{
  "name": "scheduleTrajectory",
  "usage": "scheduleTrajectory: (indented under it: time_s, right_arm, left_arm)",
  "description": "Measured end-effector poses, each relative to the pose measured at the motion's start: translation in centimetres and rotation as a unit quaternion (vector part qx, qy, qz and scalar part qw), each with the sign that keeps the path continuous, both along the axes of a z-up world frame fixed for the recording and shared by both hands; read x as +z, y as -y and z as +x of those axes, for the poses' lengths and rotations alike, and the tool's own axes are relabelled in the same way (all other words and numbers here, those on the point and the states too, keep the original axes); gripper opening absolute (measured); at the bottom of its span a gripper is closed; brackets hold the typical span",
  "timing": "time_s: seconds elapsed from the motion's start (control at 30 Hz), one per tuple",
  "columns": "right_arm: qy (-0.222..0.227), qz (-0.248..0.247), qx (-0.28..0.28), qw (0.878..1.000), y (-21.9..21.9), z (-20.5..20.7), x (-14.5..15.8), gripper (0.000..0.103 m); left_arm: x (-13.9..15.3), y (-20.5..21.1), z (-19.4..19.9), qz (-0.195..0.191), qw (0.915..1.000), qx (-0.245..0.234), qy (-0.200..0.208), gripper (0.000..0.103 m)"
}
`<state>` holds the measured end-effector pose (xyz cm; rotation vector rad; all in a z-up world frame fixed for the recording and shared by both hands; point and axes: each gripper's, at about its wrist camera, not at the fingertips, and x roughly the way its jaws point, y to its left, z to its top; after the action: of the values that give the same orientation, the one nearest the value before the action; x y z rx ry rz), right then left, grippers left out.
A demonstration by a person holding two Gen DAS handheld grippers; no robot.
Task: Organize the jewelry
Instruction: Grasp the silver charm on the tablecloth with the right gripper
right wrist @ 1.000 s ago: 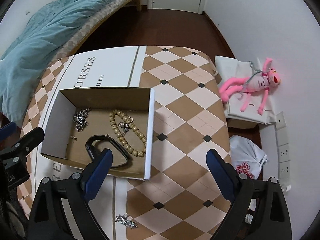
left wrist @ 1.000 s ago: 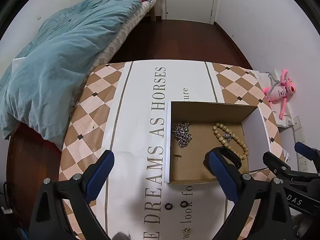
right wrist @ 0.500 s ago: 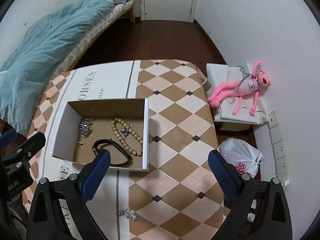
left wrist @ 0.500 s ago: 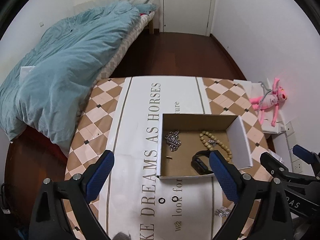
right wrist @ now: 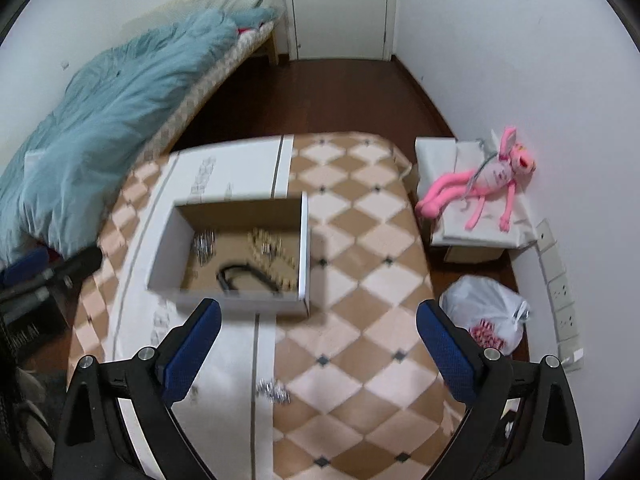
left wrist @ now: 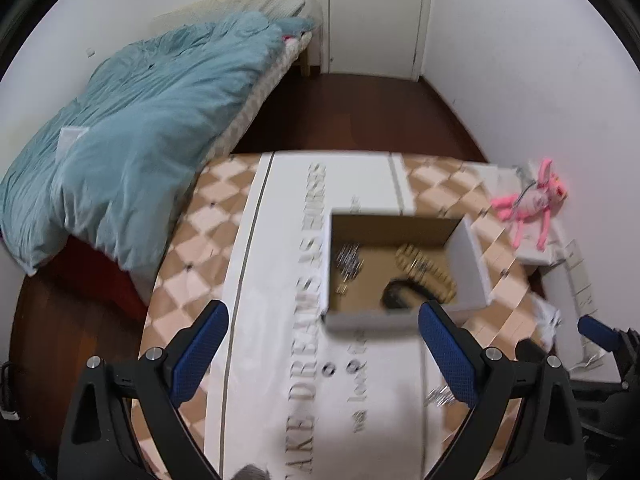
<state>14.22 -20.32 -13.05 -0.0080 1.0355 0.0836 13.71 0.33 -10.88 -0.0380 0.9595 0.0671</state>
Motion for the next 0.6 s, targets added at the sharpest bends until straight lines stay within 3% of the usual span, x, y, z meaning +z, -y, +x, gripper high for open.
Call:
scheduleTrajectory:
  time_s: [0.17,0.33,0.47,0.5,0.6]
  right_arm:
    - [-0.056,0.008,0.024,0.998,-1.0,-2.3,-7.0,0.099]
    - [-0.071,-0.001,0.042,0.997,-2.4,-3.2,-11.7,0.097]
    - [-0.075,-0.023,0.05,0.996,-3.2,-3.3,-13.9,0.076]
    - [-0.063,-0.025,0.053,0.996,-3.2,-3.4,-13.9,0.076]
    - [-0.048,-0.025,0.059,0.997,-3.5,-3.6,-14.0,0.056]
  left_arm:
    - [-5.9,-0.4,-2.0,0.016,0.9983,0.006,-0.056,0.097]
    - [-10.3,-1.1,-3.1,0.023,0.9947,0.012,-0.1,0.097]
    - [-12.0,-1.3,-4.1,0.021,0.9931,0.013,-0.114,0.097]
    - [-12.3,-1.2,-4.3,0.02,0.9929,0.012,-0.116,0.097]
    - [-12.7,-0.7,-4.8,0.013,0.9929,0.003,-0.118,0.097]
